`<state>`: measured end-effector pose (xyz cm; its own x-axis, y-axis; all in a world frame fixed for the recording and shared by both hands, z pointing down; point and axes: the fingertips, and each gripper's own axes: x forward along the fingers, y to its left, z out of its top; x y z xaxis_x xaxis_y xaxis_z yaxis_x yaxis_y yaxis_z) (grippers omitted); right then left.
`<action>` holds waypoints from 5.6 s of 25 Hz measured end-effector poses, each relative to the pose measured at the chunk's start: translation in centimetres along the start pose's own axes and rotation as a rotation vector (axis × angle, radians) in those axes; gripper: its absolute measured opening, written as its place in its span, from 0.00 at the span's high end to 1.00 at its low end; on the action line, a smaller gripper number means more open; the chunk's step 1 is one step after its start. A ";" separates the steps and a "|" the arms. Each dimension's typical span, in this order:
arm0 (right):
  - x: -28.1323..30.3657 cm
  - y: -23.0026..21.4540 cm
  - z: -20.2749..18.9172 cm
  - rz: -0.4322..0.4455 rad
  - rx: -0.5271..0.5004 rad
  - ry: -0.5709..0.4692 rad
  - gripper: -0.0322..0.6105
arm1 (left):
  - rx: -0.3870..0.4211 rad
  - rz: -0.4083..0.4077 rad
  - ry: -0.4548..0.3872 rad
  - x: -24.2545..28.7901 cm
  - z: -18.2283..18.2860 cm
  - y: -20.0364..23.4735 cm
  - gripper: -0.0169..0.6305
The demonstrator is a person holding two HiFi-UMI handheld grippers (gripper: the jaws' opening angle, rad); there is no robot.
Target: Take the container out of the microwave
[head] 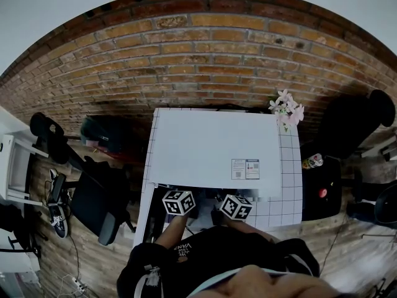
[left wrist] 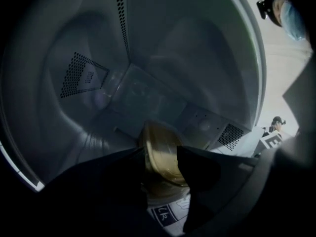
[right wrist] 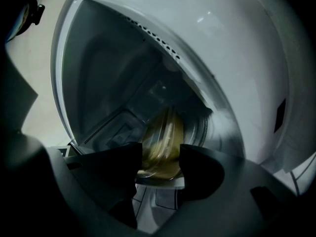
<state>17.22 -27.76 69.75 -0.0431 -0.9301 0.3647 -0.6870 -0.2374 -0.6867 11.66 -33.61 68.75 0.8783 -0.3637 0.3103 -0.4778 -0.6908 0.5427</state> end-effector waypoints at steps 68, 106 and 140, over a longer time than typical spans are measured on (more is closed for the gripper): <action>-12.3 7.7 -8.6 0.110 -0.075 0.001 0.59 | -0.015 0.012 -0.131 -17.0 -4.7 -5.7 0.68; -17.0 5.0 -7.1 0.312 -0.188 0.237 0.60 | -0.107 0.256 -0.285 -17.9 -8.3 -12.1 0.68; -22.8 1.4 -8.7 0.402 -0.242 0.365 0.61 | -0.153 0.379 -0.344 -19.1 -14.0 -17.6 0.68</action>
<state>11.00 -4.41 65.92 -0.5517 -0.7669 0.3278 -0.7088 0.2240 -0.6689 3.02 -5.77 64.15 0.5863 -0.7715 0.2468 -0.7371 -0.3818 0.5576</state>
